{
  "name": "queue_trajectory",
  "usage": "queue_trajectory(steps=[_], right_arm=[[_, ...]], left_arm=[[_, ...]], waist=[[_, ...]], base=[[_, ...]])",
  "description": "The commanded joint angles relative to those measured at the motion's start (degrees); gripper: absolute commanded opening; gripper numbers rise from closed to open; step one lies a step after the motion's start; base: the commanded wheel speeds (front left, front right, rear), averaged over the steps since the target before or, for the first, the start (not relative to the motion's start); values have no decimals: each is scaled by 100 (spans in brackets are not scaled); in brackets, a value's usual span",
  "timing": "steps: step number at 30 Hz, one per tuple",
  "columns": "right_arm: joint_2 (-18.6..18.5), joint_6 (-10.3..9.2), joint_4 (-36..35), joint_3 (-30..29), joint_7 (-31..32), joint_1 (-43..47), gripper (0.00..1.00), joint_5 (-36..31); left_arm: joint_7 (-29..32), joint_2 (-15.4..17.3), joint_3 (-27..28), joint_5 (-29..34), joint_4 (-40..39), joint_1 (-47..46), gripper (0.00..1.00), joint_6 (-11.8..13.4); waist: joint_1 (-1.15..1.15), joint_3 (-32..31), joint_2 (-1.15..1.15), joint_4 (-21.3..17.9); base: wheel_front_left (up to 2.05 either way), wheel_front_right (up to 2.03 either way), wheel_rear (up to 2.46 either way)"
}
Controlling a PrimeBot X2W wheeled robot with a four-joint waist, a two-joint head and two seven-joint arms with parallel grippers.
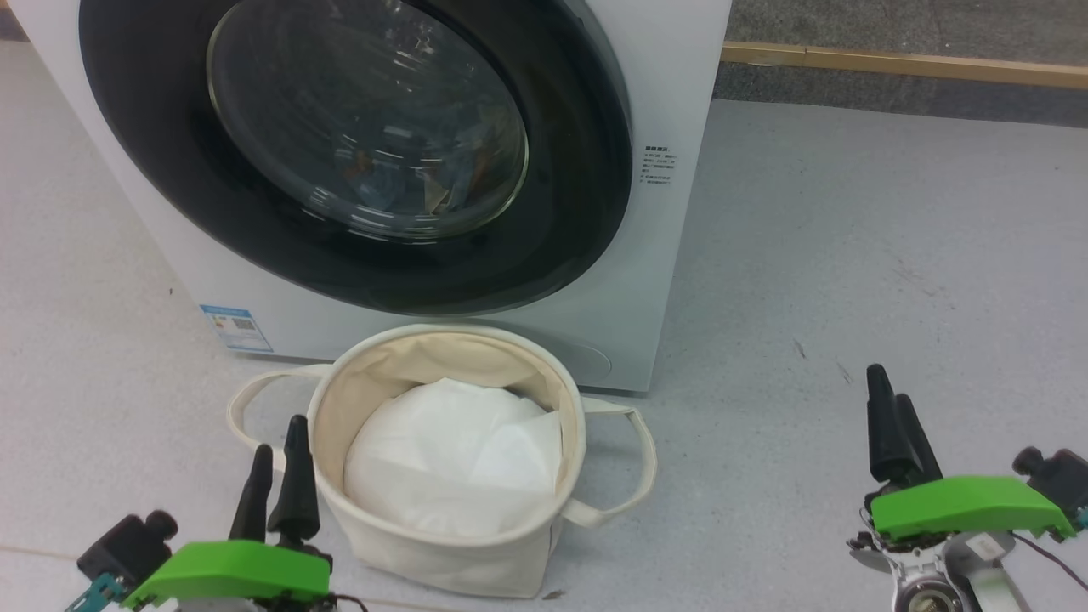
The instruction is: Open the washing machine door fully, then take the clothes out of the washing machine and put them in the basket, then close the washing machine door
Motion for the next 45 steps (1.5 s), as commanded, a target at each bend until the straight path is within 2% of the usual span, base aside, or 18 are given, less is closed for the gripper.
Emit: queue_trajectory(steps=[1,10,21,29,45], right_arm=[[-13,50,-265,63,-77,-337,100,-257],[34,56,-345,194,-167,-386,100,-1109],[91,65,-163,336,-277,-383,100,-1856],[132,71,-112,370,-356,-409,100,-2646],[215,83,172,360,-516,-513,100,-4027]], left_arm=[[-73,65,55,261,-204,-349,100,54],[-224,267,-345,1286,-249,-444,100,344],[-408,438,-811,2005,-128,-496,100,667],[-542,566,-1113,2583,96,-553,100,888],[-810,649,-1571,3527,407,-760,100,1187]], waist=[[0,2,0,6],[0,10,0,32],[0,-32,0,71],[0,-44,0,92],[0,64,0,105]], base=[[0,0,0],[0,0,0],[0,0,0],[0,0,0],[0,0,0]])
